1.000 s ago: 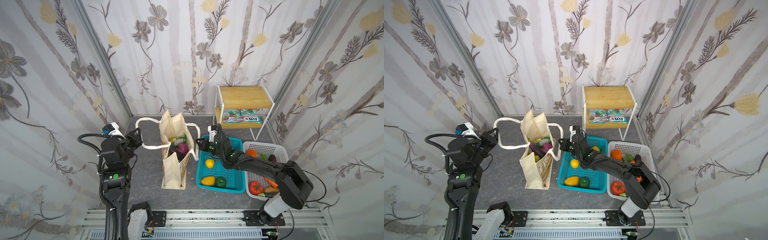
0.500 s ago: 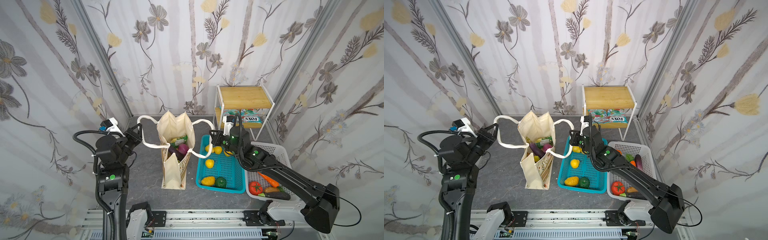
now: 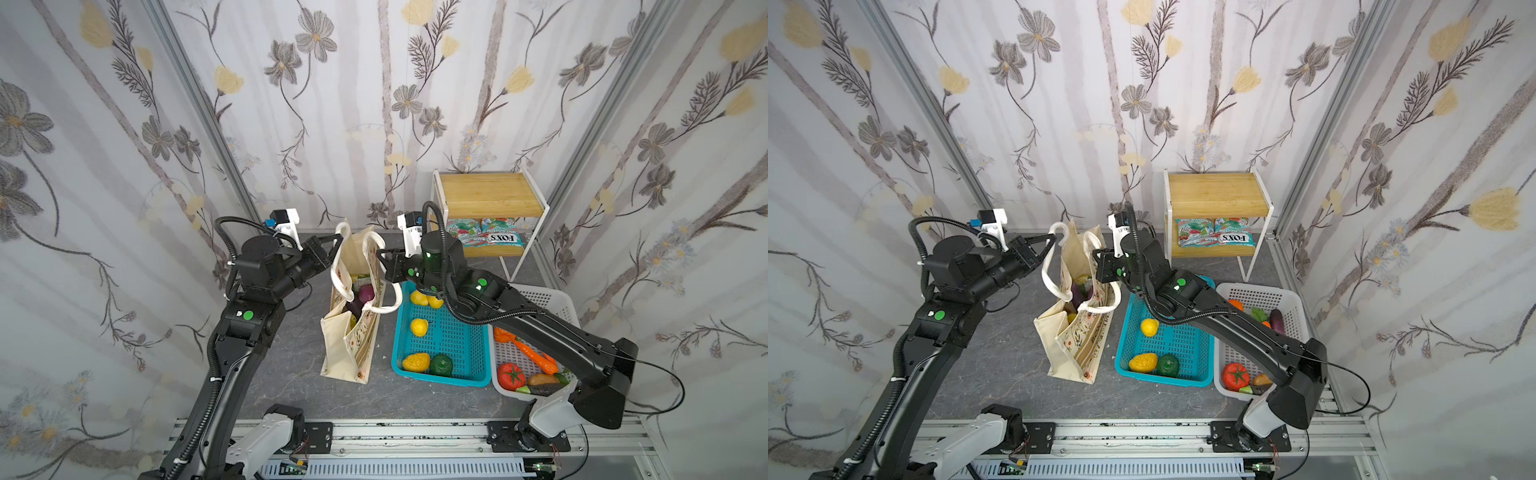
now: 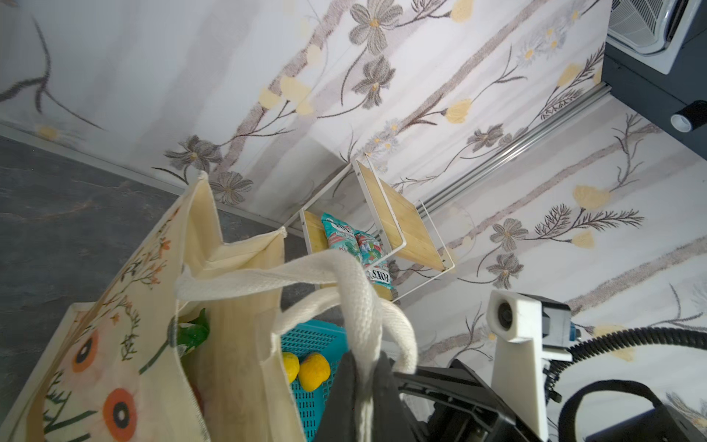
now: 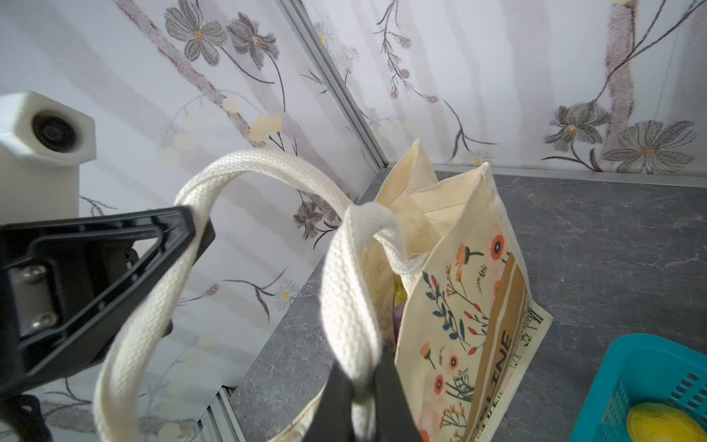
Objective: Place the food into the grocery bag and tie it
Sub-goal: 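Bring both held handles together above the tote, crossing them between the grippers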
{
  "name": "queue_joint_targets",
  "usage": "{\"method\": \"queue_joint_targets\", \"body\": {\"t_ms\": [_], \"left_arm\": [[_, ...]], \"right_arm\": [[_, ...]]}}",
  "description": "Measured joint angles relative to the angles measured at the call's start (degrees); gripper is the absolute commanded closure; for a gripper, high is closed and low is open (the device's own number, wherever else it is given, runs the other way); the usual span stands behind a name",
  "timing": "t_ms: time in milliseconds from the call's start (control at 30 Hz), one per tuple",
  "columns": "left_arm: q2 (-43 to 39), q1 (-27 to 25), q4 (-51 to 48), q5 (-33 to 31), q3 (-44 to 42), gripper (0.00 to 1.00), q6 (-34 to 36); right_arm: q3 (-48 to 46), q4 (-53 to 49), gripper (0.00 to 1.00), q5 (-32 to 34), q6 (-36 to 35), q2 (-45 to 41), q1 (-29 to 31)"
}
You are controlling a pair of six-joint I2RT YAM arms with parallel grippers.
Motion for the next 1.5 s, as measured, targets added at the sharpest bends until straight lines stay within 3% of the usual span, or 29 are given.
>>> {"method": "queue_joint_targets", "body": {"t_ms": [200, 333, 633, 1000, 1267, 1367, 1500], "left_arm": [[5.27, -8.00, -0.20, -4.96, 4.42, 0.99, 1.75], [6.40, -9.64, -0.09, -5.90, 5.01, 0.93, 2.69], [4.68, -9.84, -0.09, -5.95, 3.52, 0.80, 3.78], [7.04, -9.88, -2.32, -3.78, 7.43, 0.53, 5.95], [4.94, -8.63, -5.20, -8.13, 8.72, 0.50, 8.59], [4.13, -7.37, -5.66, -9.86, 8.92, 0.43, 8.70], [4.28, -6.78, -5.64, -9.84, 9.35, 0.45, 8.72]], "right_arm": [[4.72, -0.63, 1.00, -4.37, -1.25, 5.40, 0.66], [4.72, -0.07, 1.00, -6.73, -1.25, 6.56, 0.68], [4.57, 2.86, 1.00, -11.15, -0.87, 6.62, -2.03], [4.26, 6.45, 1.00, -14.67, -0.50, 7.41, -3.45], [0.04, 9.86, 1.00, -16.35, 0.31, 6.99, -3.41], [-0.04, 9.92, 1.00, -16.33, 0.33, 6.19, -3.45], [-0.04, 9.90, 1.00, -16.33, 0.31, 5.51, -3.50]]}}
